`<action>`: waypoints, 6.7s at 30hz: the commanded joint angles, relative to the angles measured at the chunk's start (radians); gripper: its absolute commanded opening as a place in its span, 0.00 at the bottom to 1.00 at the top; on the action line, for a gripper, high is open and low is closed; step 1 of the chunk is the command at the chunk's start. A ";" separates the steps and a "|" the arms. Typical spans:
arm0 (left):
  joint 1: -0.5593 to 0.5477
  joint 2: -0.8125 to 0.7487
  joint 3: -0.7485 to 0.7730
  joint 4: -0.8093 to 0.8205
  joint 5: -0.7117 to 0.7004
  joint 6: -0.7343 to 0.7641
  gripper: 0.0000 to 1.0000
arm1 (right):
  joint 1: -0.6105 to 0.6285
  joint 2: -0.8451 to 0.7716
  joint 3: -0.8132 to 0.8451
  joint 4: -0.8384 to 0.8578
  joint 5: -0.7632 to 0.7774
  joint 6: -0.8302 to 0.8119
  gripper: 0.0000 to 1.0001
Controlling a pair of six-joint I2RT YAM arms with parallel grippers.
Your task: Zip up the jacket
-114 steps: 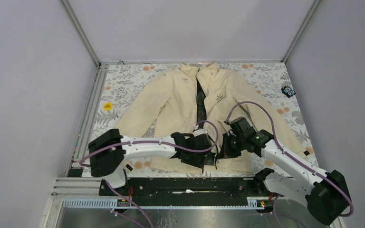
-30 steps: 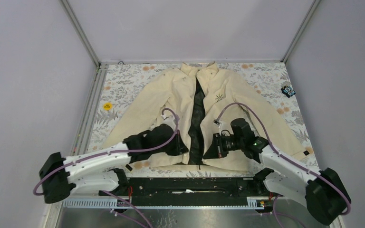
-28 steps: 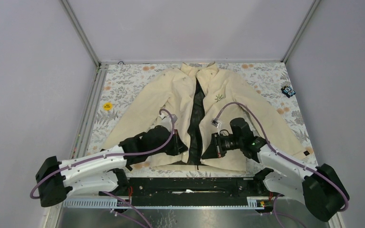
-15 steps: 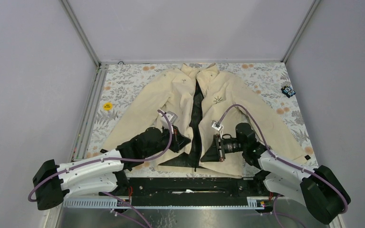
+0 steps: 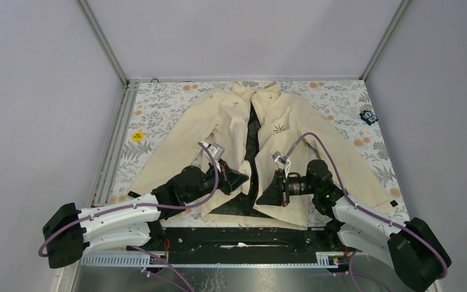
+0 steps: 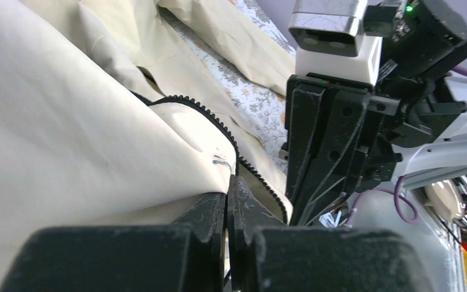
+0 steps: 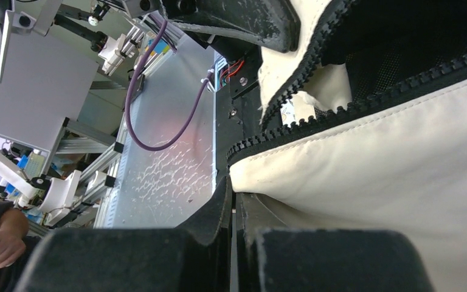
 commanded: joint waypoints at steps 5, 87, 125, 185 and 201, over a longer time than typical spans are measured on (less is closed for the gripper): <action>0.002 -0.003 -0.010 0.152 0.060 -0.044 0.00 | 0.000 0.002 -0.007 0.100 0.009 -0.045 0.00; 0.000 0.011 -0.026 0.180 0.073 -0.068 0.00 | -0.001 -0.025 0.036 0.009 0.115 0.269 0.00; -0.009 0.016 -0.020 0.155 0.018 -0.063 0.00 | -0.001 -0.005 0.017 0.054 0.183 0.502 0.00; -0.010 0.038 0.030 -0.037 0.112 -0.266 0.54 | -0.007 -0.004 0.087 -0.168 0.170 0.400 0.00; 0.086 0.043 -0.062 0.040 0.293 -0.535 0.40 | -0.008 -0.009 0.093 -0.162 0.167 0.400 0.00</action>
